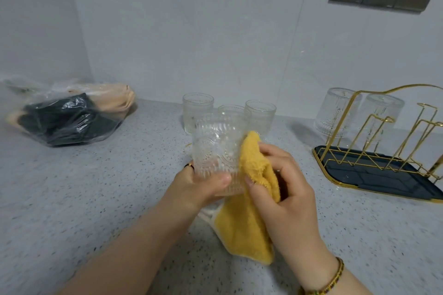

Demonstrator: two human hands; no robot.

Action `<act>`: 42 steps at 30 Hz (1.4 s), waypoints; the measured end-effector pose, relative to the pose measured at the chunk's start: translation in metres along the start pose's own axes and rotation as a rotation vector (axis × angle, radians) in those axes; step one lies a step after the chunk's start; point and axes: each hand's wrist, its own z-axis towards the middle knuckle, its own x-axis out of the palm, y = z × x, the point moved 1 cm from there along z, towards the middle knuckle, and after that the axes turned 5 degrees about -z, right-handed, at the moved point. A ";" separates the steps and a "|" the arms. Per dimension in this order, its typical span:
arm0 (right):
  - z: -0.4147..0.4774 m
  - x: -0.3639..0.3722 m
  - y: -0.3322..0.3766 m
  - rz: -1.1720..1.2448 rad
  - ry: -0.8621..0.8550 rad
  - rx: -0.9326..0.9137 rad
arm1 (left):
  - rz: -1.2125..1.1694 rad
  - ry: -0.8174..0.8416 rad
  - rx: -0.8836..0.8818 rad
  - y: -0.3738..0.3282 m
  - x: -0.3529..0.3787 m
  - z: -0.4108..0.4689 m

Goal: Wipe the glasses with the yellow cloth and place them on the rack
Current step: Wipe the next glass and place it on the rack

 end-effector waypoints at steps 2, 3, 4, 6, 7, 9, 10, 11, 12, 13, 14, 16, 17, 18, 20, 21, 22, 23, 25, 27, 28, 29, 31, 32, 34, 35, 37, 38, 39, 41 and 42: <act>0.003 -0.006 0.003 0.055 -0.085 0.037 | 0.086 0.047 -0.036 0.001 0.004 -0.005; 0.004 -0.009 0.003 0.095 -0.128 0.075 | 0.105 0.078 -0.048 0.002 0.005 -0.008; 0.005 -0.011 0.003 0.133 -0.156 0.110 | 0.114 0.099 -0.055 0.003 0.007 -0.010; 0.006 -0.012 0.001 0.177 -0.167 0.174 | 0.113 0.101 -0.048 0.003 0.007 -0.011; 0.005 -0.010 0.000 0.178 -0.150 0.208 | 0.092 0.088 -0.031 0.002 0.007 -0.011; 0.004 -0.005 -0.002 0.171 -0.078 0.266 | 0.005 0.061 0.002 0.000 0.004 -0.007; 0.003 -0.002 -0.003 0.165 -0.034 0.278 | -0.051 0.045 0.016 -0.002 0.003 -0.005; 0.002 0.001 -0.003 0.162 0.007 0.278 | -0.101 0.031 0.034 -0.003 0.001 -0.004; 0.001 0.002 -0.003 0.164 0.041 0.269 | -0.146 0.027 0.054 -0.004 0.000 -0.003; 0.001 0.003 -0.002 0.170 0.069 0.254 | -0.169 0.023 0.069 -0.004 -0.002 -0.001; 0.001 0.004 -0.001 0.179 0.086 0.239 | -0.177 0.018 0.079 -0.005 -0.003 -0.001; 0.000 0.003 -0.001 0.199 0.089 0.207 | -0.170 0.013 0.093 -0.005 -0.004 -0.001; 0.000 0.004 0.000 0.210 0.084 0.190 | -0.168 0.008 0.094 -0.006 -0.003 -0.002; -0.001 0.004 0.000 0.219 0.079 0.174 | -0.168 0.001 0.094 -0.008 -0.002 -0.002; -0.001 0.005 -0.001 0.218 0.065 0.150 | -0.175 -0.021 0.101 -0.008 0.000 -0.001; -0.002 0.006 -0.002 0.209 0.054 0.144 | -0.192 -0.043 0.110 -0.008 0.000 -0.001; -0.002 0.006 -0.004 0.187 0.039 0.133 | -0.222 -0.077 0.115 -0.009 0.001 -0.002; -0.002 0.007 -0.006 0.149 0.024 0.111 | -0.254 -0.114 0.108 -0.008 0.000 -0.001; -0.003 0.009 -0.008 0.067 0.009 0.055 | -0.306 -0.155 0.070 -0.008 0.000 0.001; -0.003 0.011 -0.009 -0.012 0.002 0.001 | -0.368 -0.132 0.030 -0.007 0.000 0.002; -0.003 0.011 -0.009 -0.058 -0.005 -0.028 | -0.405 -0.120 0.002 -0.007 0.001 0.003; -0.003 0.012 -0.009 -0.101 -0.012 -0.055 | -0.419 -0.115 -0.024 -0.006 0.002 0.003; -0.003 0.013 -0.010 -0.164 -0.013 -0.110 | -0.361 -0.089 -0.051 -0.003 0.003 0.003; -0.004 0.013 -0.010 -0.186 -0.013 -0.141 | -0.315 -0.077 -0.052 -0.001 0.003 0.002; -0.004 0.014 -0.008 -0.212 -0.003 -0.191 | -0.247 -0.070 -0.050 0.000 0.004 0.001; -0.003 0.015 -0.007 -0.222 0.009 -0.207 | -0.236 -0.070 -0.048 0.000 0.003 0.001; -0.003 0.015 -0.006 -0.233 0.031 -0.218 | -0.236 -0.069 -0.047 0.001 0.001 0.002; -0.004 0.014 -0.006 -0.221 0.040 -0.210 | -0.224 -0.065 -0.050 0.001 -0.001 0.003; -0.004 0.014 -0.006 -0.199 0.050 -0.188 | -0.196 -0.053 -0.052 0.000 -0.002 0.004; -0.003 0.011 -0.006 -0.118 0.063 -0.104 | -0.135 -0.017 -0.044 -0.001 -0.004 0.004; -0.003 0.010 -0.006 -0.058 0.058 -0.047 | -0.097 0.001 -0.029 -0.002 -0.004 0.003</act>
